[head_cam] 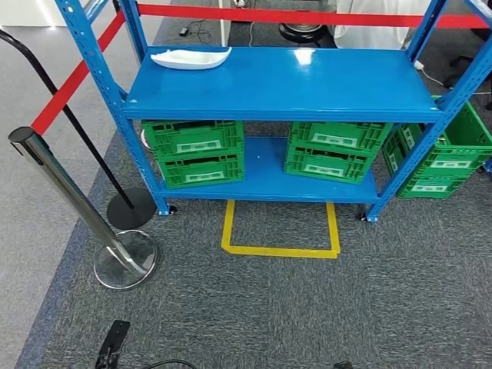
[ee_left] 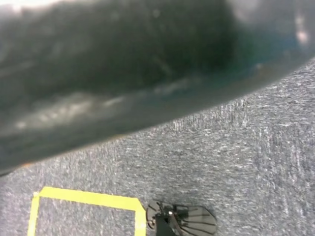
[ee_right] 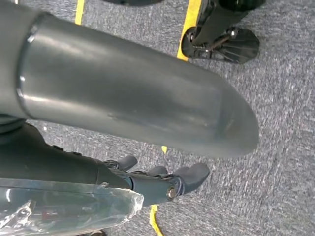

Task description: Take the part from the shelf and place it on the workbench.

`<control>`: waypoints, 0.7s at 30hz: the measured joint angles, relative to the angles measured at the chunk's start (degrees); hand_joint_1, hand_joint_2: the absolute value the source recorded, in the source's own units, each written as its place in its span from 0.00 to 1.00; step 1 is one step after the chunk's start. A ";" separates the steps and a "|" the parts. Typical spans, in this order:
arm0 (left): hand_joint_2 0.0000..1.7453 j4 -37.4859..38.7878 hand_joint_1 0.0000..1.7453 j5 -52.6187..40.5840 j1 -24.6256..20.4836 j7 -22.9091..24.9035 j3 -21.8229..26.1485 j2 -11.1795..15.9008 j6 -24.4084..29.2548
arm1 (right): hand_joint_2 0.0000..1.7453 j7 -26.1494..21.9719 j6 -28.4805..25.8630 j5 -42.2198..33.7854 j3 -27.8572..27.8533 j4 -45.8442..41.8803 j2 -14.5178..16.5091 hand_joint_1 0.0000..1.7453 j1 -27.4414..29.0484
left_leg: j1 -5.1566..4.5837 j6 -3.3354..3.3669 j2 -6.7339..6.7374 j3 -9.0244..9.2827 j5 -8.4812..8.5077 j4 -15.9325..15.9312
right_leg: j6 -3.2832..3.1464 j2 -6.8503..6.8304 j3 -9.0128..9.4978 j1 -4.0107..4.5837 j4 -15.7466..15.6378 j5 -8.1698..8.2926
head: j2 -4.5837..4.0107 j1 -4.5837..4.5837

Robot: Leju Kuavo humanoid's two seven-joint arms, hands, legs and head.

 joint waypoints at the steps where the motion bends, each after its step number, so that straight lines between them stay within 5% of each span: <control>1: 0.00 0.00 0.00 -0.02 0.05 0.02 0.04 0.00 0.01 | 0.00 0.01 0.02 0.16 0.00 -0.01 -0.01 0.00 -0.02 | 0.12 0.38 0.02 0.33 -0.12 -0.16 | 0.30 -0.11 -0.64 -0.01 1.58 -0.78 | 0.00 0.14; 4: 0.00 0.00 0.00 -0.05 0.01 0.03 0.14 0.01 0.02 | 0.00 0.03 0.05 0.31 0.01 0.00 -0.01 0.00 0.04 | 0.11 1.11 0.06 1.33 -0.96 -0.25 | 0.84 -0.30 -6.72 -0.06 12.27 -4.93 | 0.00 0.37; 6: 0.00 0.00 0.00 -0.08 0.10 0.03 0.17 -0.04 -0.01 | 0.00 0.06 0.08 0.32 0.02 0.01 -0.01 0.00 0.18 | 0.07 1.16 0.01 2.23 -1.73 -0.24 | 0.92 -0.30 -10.07 -0.07 16.11 -4.56 | 0.00 0.37; 7: 0.00 0.00 0.00 -0.08 0.15 0.03 0.20 -0.05 -0.01 | 0.00 0.07 0.08 0.32 0.02 0.01 -0.01 0.00 0.22 | 0.09 1.09 -0.04 2.88 -2.19 -0.24 | 0.87 -0.30 -10.20 -0.07 14.85 -2.57 | 0.00 0.37; 10: 0.00 0.00 0.00 -0.09 0.12 0.03 0.26 -0.06 0.01 | 0.00 0.08 0.09 0.31 0.03 0.02 -0.01 0.00 0.20 | 0.04 0.47 -0.15 4.91 -3.86 -0.15 | 0.49 -0.35 -6.36 -0.05 4.43 4.26 | 0.00 0.48; 12: 0.00 0.00 0.00 -0.09 0.03 0.03 0.26 -0.05 0.01 | 0.00 0.08 0.13 0.32 0.04 0.03 -0.01 0.00 0.15 | -0.16 -0.10 -0.19 5.39 -4.48 -0.24 | -0.10 -0.31 -4.81 0.08 1.43 4.74 | 0.00 0.34; 15: 0.00 0.00 0.00 -0.09 -0.09 0.02 0.26 -0.04 0.01 | 0.00 0.07 0.14 0.33 0.00 0.03 -0.02 0.00 0.24 | -0.21 -0.92 -0.16 5.81 -5.03 -0.49 | -1.27 -0.24 -4.27 -0.03 0.97 4.05 | 0.01 -0.02; 17: 0.00 0.00 0.00 -0.09 -0.21 0.01 0.25 -0.07 0.01 | 0.00 0.02 0.10 0.34 -0.04 0.03 -0.04 0.00 0.13 | -0.17 -1.51 -0.11 4.15 -6.90 3.12 | -1.98 -0.29 -3.61 -0.30 0.62 3.70 | 0.01 -0.24; 19: 0.00 0.00 0.00 -0.10 -0.25 0.01 0.24 -0.10 0.01 | 0.00 -0.01 0.11 0.33 -0.03 0.03 -0.05 0.00 -0.01 | -0.11 -1.86 -0.09 -0.55 -9.70 11.00 | -2.39 -0.31 -3.13 -0.29 0.55 3.22 | 0.00 -0.43; 21: 0.00 0.00 0.00 -0.10 -0.10 0.01 0.25 -0.08 0.01 | 0.00 0.00 0.14 0.33 -0.03 0.03 -0.06 0.00 0.12 | -0.08 -1.90 -0.09 -4.61 -9.84 16.13 | -2.48 -0.21 -2.55 -0.29 0.55 2.67 | 0.00 -0.47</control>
